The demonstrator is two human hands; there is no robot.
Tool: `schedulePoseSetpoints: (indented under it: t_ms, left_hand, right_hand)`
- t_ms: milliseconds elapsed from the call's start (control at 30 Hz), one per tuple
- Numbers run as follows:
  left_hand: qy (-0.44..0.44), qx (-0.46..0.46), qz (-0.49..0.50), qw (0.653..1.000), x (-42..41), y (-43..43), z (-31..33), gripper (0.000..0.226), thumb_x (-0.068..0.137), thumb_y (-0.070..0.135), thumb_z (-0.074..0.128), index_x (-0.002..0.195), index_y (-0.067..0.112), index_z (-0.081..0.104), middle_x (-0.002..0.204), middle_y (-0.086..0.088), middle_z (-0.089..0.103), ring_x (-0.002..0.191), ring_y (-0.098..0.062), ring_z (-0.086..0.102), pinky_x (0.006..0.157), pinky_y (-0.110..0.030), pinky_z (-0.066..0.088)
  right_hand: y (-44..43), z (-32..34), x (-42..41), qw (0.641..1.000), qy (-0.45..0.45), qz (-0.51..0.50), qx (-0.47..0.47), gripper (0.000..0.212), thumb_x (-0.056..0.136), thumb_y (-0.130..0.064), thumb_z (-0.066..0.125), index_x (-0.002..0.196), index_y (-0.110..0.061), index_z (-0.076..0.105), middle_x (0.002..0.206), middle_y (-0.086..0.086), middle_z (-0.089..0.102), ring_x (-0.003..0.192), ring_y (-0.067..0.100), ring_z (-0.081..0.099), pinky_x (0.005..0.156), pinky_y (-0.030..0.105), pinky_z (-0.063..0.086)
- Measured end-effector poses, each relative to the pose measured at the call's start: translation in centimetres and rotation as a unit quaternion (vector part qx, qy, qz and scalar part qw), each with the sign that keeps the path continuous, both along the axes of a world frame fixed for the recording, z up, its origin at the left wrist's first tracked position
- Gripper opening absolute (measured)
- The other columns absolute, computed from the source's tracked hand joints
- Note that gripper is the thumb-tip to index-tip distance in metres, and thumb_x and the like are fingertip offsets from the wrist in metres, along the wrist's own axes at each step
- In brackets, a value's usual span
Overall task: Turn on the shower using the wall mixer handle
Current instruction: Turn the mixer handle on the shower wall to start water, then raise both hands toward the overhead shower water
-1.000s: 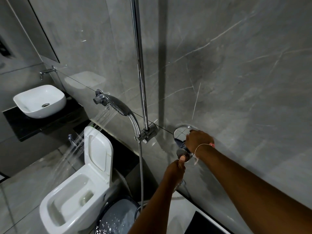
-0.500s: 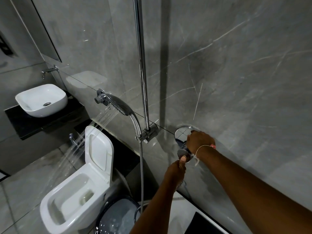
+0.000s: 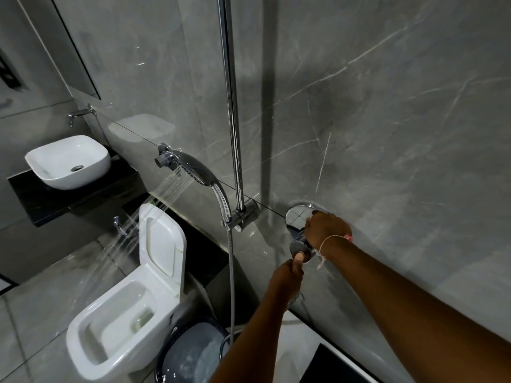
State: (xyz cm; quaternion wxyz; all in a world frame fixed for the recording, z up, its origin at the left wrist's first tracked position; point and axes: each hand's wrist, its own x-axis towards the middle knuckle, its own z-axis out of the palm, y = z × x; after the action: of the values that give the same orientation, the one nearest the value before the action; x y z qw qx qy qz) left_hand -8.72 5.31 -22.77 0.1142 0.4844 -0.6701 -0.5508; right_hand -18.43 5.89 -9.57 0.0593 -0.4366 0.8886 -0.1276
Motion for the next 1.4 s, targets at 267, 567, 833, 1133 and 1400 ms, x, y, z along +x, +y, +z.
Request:
schedulePoseSetpoints:
  t_ms: [267, 567, 833, 1133, 1400]
  left_hand:
    - [0.01, 0.001, 0.0, 1.0, 0.4, 0.3, 0.0, 0.054, 0.092, 0.067, 0.025, 0.083, 0.023, 0.055, 0.083, -0.006, 0.061, 0.072, -0.018, 0.056, 0.074, -0.039, 0.05]
    - [-0.122, -0.215, -0.021, 0.969, 3.3, 0.8, 4.5, 0.025, 0.094, 0.039, 0.05, 0.113, 0.023, 0.055, 0.107, -0.002, 0.064, 0.091, -0.015, 0.058, 0.076, -0.029, 0.047]
    - [-0.114, -0.553, 0.057, 0.824, 8.9, -3.1, 20.3, 0.058, 0.09, 0.031, 0.05, 0.144, 0.019, 0.032, 0.152, -0.008, 0.039, 0.14, -0.027, 0.035, 0.112, -0.043, 0.037]
    - [-0.204, -0.656, 0.197, 0.699, 28.9, -4.4, 36.8, 0.081, 0.091, 0.043, 0.038, 0.154, 0.014, -0.004, 0.165, -0.01, -0.006, 0.151, -0.024, -0.012, 0.124, -0.047, 0.006]
    - [-0.351, -0.652, 0.32, 0.591, 53.3, 5.0, 46.1, 0.082, 0.09, 0.041, 0.04, 0.153, 0.008, 0.001, 0.164, -0.015, -0.003, 0.151, -0.029, -0.007, 0.123, -0.049, 0.01]
  right_hand:
    - [2.3, -2.3, 0.2, 0.846, -0.478, -0.157, -0.176, 0.041, 0.097, -0.04, 0.041, 0.081, -0.009, 0.06, 0.051, 0.006, 0.063, 0.041, 0.02, 0.053, 0.047, 0.028, 0.046]
    - [3.7, 0.6, -2.3, 0.9, -0.427, -0.087, 0.022, 0.046, 0.091, -0.06, 0.041, 0.08, -0.02, 0.059, 0.062, 0.009, 0.062, 0.047, 0.022, 0.055, 0.047, 0.03, 0.049]
    - [-0.5, 9.8, 3.4, 0.961, 0.07, 0.088, -0.253, 0.038, 0.094, -0.043, 0.041, 0.085, -0.012, 0.061, 0.083, 0.014, 0.068, 0.078, 0.034, 0.063, 0.059, 0.033, 0.04]
    - [-5.0, 23.7, 21.3, 0.856, 0.154, 0.269, -0.413, 0.063, 0.093, -0.049, 0.036, 0.138, -0.006, 0.043, 0.144, 0.018, 0.046, 0.138, 0.038, 0.033, 0.115, 0.051, 0.023]
    - [-2.9, 31.7, 40.2, 0.78, 0.117, 0.41, -0.458, 0.074, 0.094, -0.054, 0.028, 0.152, -0.01, 0.016, 0.161, 0.014, 0.013, 0.149, 0.031, 0.001, 0.121, 0.049, 0.004]
